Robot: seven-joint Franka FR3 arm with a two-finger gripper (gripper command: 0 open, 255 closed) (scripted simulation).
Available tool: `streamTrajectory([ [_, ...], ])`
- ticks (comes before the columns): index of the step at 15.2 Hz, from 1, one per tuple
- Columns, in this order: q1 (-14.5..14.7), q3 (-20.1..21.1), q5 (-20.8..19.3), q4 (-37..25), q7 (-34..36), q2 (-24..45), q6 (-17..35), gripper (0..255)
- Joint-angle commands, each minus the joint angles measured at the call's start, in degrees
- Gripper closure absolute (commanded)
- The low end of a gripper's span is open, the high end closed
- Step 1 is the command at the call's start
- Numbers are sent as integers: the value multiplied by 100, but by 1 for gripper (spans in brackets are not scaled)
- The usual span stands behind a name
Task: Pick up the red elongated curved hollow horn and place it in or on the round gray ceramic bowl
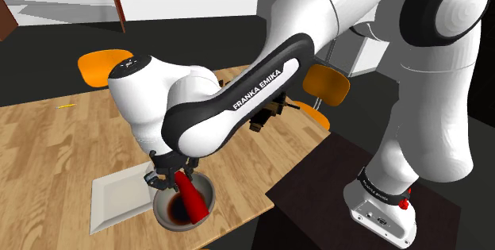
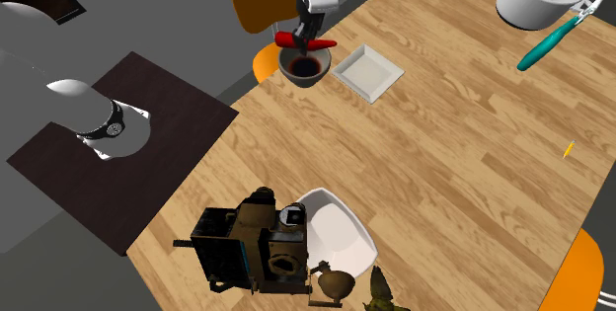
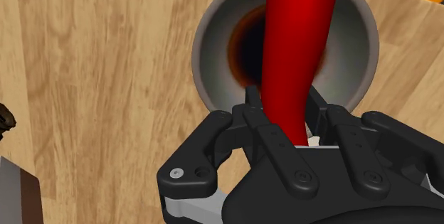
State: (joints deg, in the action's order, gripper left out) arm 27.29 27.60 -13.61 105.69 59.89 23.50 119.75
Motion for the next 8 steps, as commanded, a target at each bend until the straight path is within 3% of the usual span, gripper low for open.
streamTrajectory([
  [1,22,-28,-56,34,37,96,121,255],
  [8,72,-100,-188,117,123,321,405,255],
])
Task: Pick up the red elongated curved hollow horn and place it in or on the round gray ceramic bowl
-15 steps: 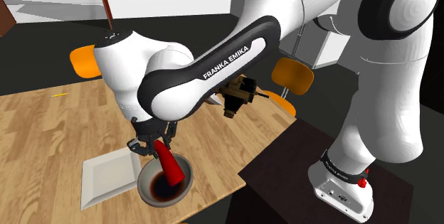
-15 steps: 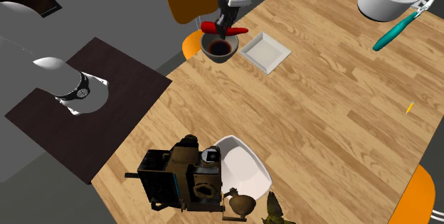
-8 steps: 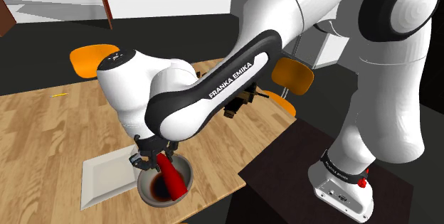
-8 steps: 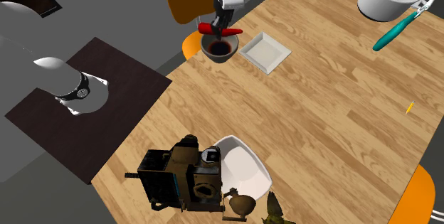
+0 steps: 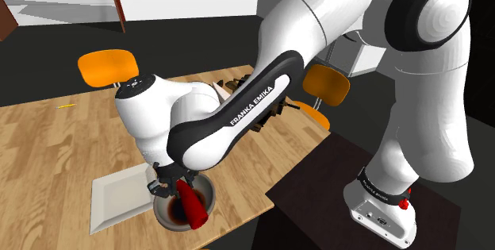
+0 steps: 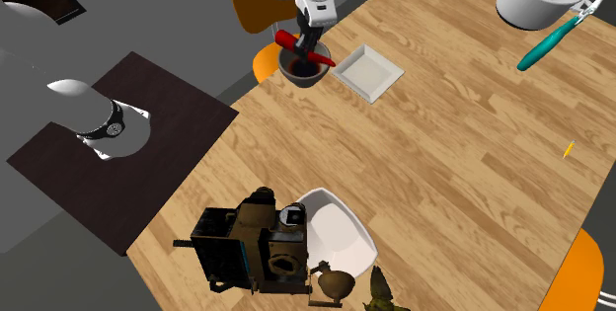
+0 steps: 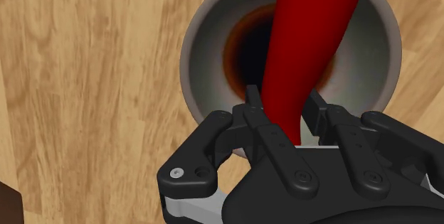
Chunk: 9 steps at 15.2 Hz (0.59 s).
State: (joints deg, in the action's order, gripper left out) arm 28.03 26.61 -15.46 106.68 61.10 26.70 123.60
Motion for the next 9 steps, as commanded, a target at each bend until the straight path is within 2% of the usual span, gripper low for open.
streamTrajectory([
  [1,-2,-2,-4,18,2,0,20,255],
  [5,-2,-2,-4,18,2,0,20,255],
  [6,-2,-2,-4,18,2,1,20,0],
  [9,-2,-2,-4,18,2,1,20,0],
])
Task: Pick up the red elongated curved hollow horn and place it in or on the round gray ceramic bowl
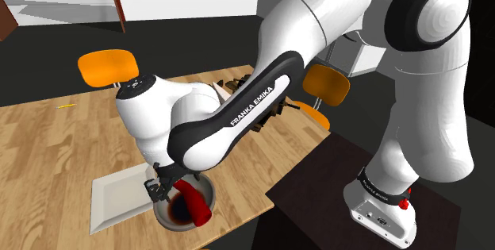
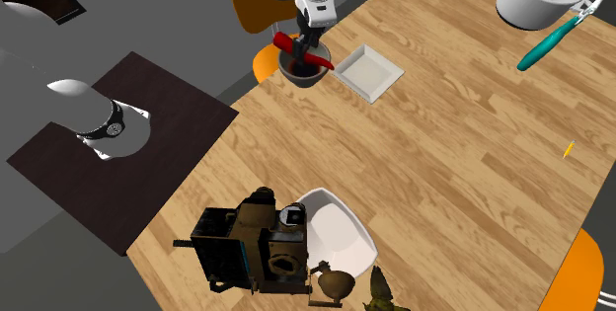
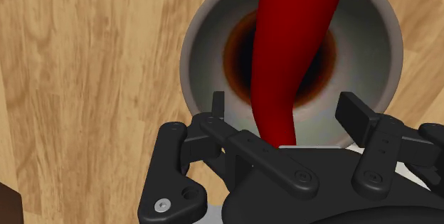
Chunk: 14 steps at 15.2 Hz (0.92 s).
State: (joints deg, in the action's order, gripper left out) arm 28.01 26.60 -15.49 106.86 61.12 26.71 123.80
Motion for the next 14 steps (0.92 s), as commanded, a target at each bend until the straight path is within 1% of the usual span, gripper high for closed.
streamTrajectory([
  [1,0,0,0,0,0,0,0,0],
  [2,0,0,0,0,0,0,0,0],
  [6,-48,118,213,-322,-136,-320,-606,0],
  [14,-48,118,213,-322,-136,-320,-606,0],
])
